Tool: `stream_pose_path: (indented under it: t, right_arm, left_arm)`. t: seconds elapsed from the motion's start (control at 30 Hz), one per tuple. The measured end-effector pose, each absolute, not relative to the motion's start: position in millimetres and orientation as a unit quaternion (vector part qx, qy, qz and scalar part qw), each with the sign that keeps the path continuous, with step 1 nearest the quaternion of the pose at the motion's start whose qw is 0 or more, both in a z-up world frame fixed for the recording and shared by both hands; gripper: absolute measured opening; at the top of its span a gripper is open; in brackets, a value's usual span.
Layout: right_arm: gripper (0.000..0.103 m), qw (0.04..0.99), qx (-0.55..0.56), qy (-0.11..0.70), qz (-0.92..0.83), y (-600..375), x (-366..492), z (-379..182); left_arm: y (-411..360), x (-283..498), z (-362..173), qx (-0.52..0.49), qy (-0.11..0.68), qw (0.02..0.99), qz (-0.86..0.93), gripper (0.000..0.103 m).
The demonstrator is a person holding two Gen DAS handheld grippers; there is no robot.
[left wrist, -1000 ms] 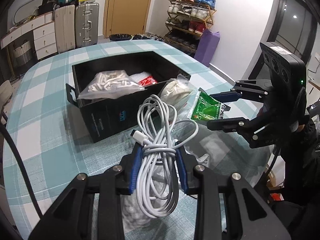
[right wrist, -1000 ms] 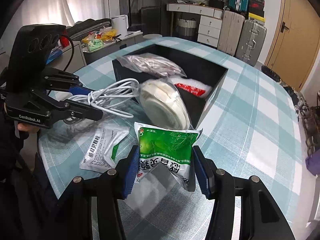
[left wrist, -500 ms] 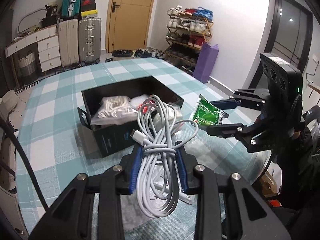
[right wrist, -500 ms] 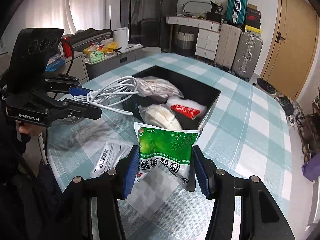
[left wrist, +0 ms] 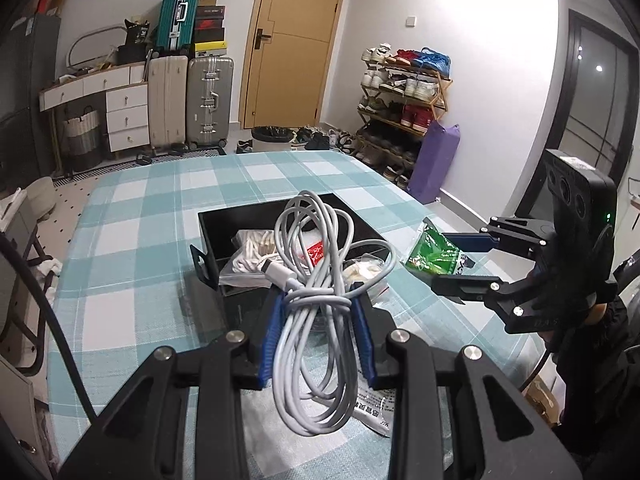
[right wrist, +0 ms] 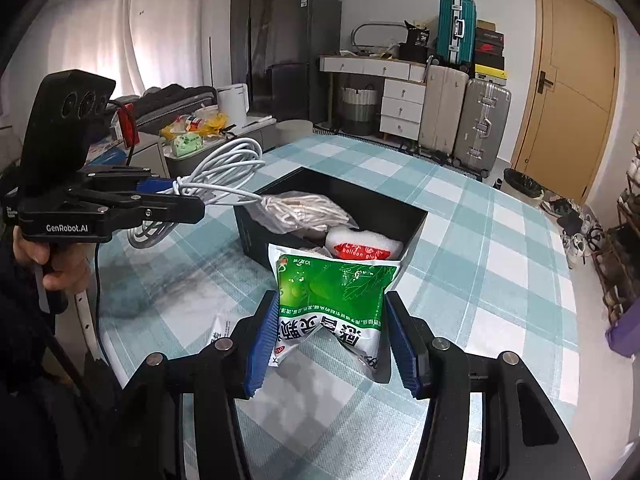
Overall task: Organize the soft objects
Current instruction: 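Lower the cable and green sachet into the black box and open both grippers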
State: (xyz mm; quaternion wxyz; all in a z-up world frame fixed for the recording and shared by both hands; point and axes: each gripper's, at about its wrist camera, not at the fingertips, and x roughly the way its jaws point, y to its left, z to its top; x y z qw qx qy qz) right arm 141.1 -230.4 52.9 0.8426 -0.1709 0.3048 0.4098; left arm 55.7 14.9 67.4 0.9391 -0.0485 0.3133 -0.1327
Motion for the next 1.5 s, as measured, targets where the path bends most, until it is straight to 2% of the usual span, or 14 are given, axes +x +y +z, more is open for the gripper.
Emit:
stream_pose_path:
  t: [0.67,1.5]
  right_arm:
    - [0.053,0.858,-0.134,0.309,0.389,-226.1,160.3,54.7]
    - [0.053,0.848,-0.132,0.322,0.4,-186.7,206.5,53.8]
  left_arm:
    - [23.5,84.1,65.9,-0.062,0.29,0.95,-0.095,0.031]
    - [29.1,138.9,50.2,-0.064,0.311,0.946,-0.061,0.031]
